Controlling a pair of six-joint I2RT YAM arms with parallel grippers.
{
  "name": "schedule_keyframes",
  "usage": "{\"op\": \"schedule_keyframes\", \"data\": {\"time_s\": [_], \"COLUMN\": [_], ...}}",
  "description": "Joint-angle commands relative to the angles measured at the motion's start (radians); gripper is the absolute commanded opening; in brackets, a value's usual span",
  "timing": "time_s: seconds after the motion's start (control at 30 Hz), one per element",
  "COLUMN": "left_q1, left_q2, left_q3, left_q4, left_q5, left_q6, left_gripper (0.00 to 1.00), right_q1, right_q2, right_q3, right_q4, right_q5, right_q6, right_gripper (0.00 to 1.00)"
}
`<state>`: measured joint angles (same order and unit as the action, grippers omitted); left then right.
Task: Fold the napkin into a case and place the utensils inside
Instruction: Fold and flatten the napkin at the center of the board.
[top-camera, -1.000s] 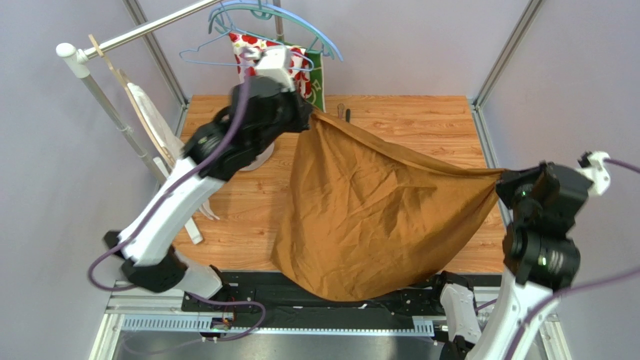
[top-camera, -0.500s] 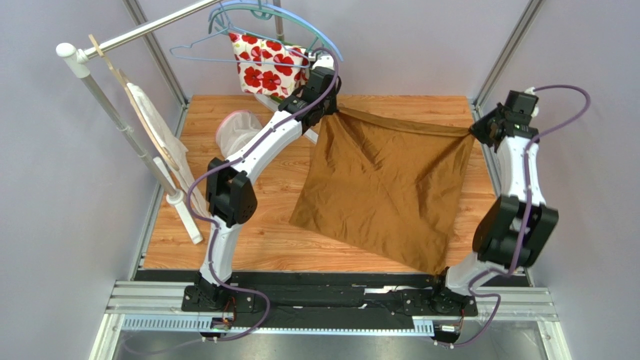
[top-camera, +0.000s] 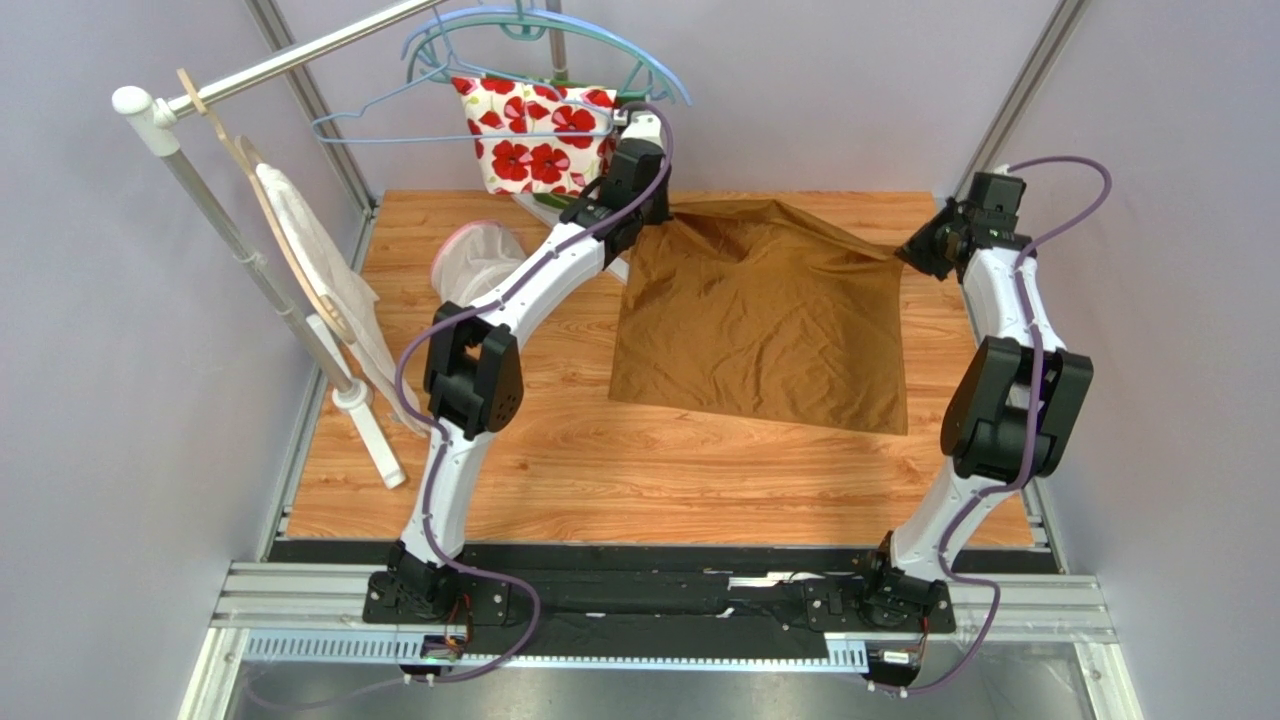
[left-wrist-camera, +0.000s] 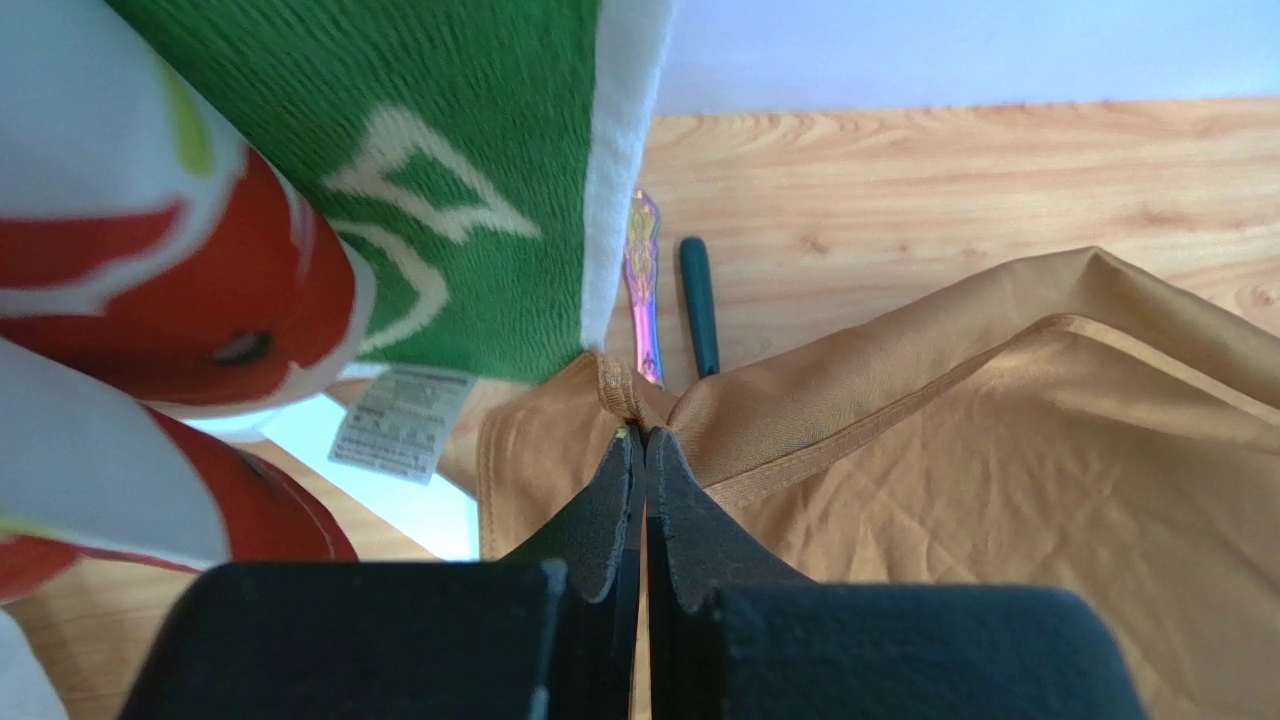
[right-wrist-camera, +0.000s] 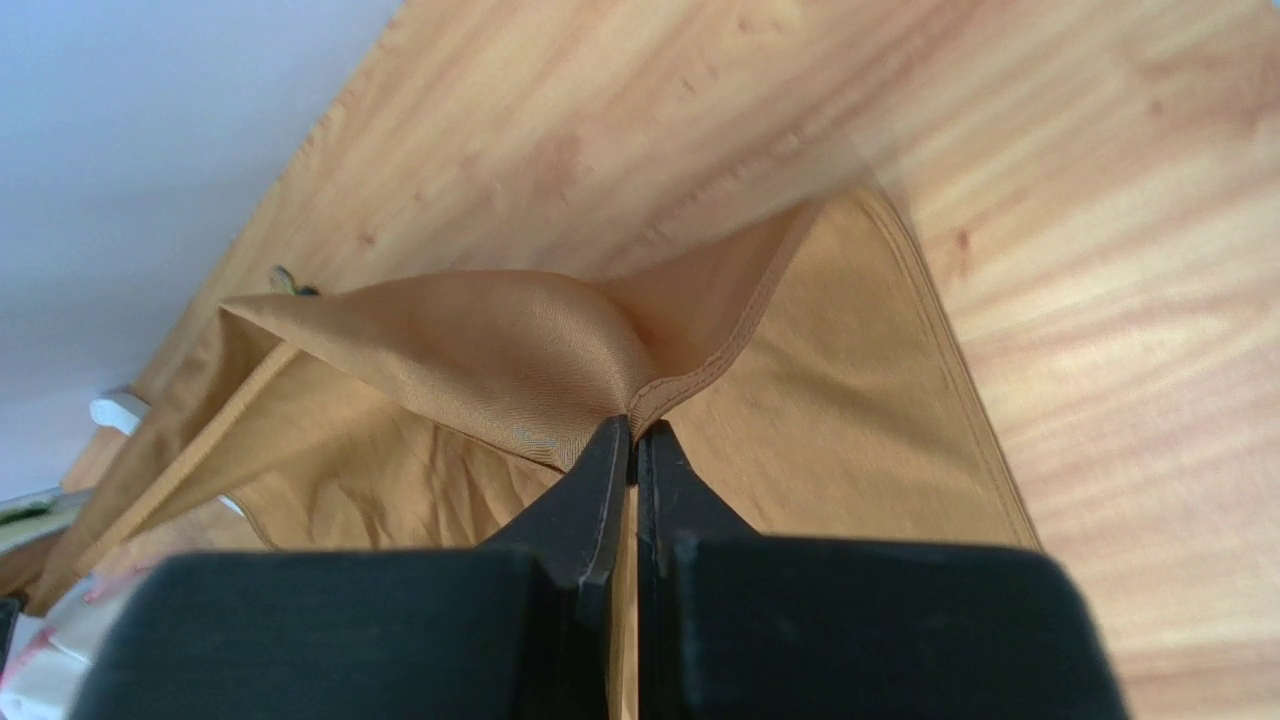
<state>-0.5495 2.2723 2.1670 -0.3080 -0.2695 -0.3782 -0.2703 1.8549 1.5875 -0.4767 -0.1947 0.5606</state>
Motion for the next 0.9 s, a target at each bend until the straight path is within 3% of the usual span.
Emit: {"op": "schedule_keyframes", "data": {"time_s": [0.0,0.3,0.47,0.87], "left_q1": [0.008,0.008,0.008,0.0], "left_q2": [-0.065,-0.249,-0.327,-0.421], "left_q3": [-0.067,-0.327,-0.389,-0.657], "left_q4": [0.038,-0.014,-0.081,-0.138], "left_q5": [0.052,0.063,0.079,0.25], "left_q6": [0.021,-0.044,-0.048,-0.139], "left_gripper": [0.0,0.0,0.0,0.0], "right_q1": [-0.006,-0.05,-0.05,-0.052], "right_q2": [-0.123,-0.186,-0.207,-0.348], "right_q3": [-0.104,-0.219,-0.254,-0.409], "right_q4": [0.006,-0.031,-0.089,-0.172], "right_q5": [0.026,0.006,-0.011,0.072], "right_q6": [-0.039,-0.079,-0.087,-0.097], "right_gripper": [0.0,0.0,0.0,0.0]}}
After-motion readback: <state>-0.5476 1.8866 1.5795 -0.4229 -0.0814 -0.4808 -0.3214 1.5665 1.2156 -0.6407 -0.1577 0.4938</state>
